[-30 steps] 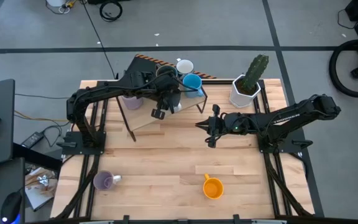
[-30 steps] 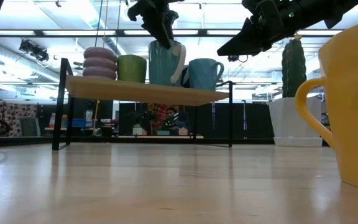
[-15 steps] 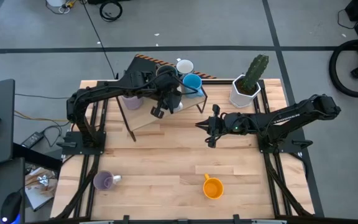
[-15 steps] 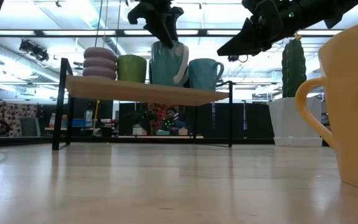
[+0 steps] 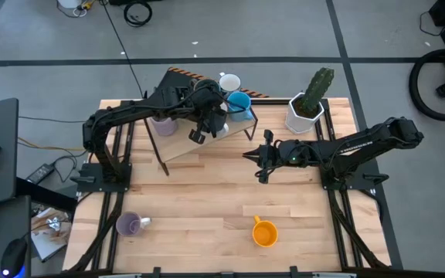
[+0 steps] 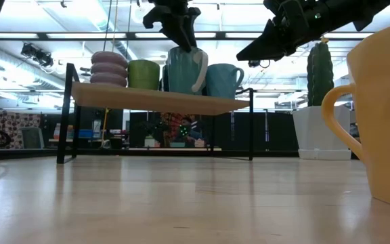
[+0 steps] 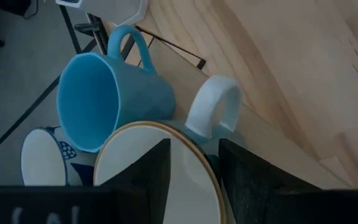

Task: Place coffee mugs
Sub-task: Put the blue mug on the shelf, then put the stripe purple mug on the shelf

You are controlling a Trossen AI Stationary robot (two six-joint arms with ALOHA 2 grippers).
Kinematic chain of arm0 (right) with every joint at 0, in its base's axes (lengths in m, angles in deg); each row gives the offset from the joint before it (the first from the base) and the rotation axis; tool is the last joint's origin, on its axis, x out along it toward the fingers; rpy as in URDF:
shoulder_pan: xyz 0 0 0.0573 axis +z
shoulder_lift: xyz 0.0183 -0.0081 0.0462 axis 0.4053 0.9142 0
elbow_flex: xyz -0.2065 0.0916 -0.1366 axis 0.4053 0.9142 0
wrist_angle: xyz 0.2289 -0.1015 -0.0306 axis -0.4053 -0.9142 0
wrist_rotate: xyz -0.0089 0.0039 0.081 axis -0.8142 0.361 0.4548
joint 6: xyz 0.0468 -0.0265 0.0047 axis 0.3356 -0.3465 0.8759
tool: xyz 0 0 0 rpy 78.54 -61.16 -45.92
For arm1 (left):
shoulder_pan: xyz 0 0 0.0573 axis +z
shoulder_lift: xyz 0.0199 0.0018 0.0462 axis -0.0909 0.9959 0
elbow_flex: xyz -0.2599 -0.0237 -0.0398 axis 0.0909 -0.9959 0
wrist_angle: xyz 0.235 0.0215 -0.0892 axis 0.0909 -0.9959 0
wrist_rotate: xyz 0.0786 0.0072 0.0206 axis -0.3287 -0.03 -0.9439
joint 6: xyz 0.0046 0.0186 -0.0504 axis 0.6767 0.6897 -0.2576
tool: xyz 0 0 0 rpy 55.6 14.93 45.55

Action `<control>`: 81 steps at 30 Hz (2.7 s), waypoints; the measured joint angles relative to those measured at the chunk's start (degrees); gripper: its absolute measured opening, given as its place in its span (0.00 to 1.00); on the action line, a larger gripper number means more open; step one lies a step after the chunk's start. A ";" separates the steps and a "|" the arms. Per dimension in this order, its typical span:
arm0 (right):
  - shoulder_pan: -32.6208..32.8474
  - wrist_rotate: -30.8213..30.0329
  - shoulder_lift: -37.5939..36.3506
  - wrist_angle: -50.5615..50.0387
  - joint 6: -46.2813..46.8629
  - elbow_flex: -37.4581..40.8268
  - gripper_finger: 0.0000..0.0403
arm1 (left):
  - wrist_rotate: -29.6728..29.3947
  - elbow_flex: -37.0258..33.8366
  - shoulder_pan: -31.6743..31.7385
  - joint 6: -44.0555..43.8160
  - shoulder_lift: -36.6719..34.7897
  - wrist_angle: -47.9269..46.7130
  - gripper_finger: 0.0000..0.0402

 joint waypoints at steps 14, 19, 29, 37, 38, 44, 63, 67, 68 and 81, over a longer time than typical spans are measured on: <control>0.00 0.02 0.00 -0.01 0.00 0.00 0.08 | -10.72 0.39 -5.06 -2.91 -0.49 0.05 0.35; 0.00 0.02 0.00 -0.41 0.14 0.00 0.08 | -10.45 1.54 -5.63 -3.40 -2.68 0.33 0.35; 0.00 0.02 0.02 -0.57 0.13 0.00 0.08 | 9.71 0.62 2.24 -27.19 -7.17 -0.52 0.35; 0.55 0.02 0.02 -0.17 2.39 0.00 0.08 | 7.86 -10.07 -6.91 -28.05 -7.92 7.11 0.35; 0.75 0.02 0.02 -0.17 2.79 0.00 0.08 | 7.13 -11.37 -8.08 -28.08 -8.59 8.67 0.35; 1.42 -0.22 0.02 0.09 3.39 0.00 0.08 | 6.70 -21.46 -13.49 -32.36 -15.45 15.46 0.35; -0.13 -4.96 0.00 -7.41 -2.56 -6.21 0.08 | 21.68 -53.05 -39.28 -64.17 -23.56 27.01 0.35; -2.10 -4.82 0.00 -5.24 -5.45 -6.21 0.08 | 16.64 -53.05 -43.58 -73.07 -23.56 28.68 0.35; -2.53 -4.41 0.00 -5.18 -5.83 -6.19 0.08 | 16.41 -53.05 -44.31 -75.70 -23.56 28.67 0.35; -6.93 3.98 0.00 -4.36 -9.73 -6.14 0.08 | 21.07 -53.05 -53.31 -117.54 -23.56 24.72 0.35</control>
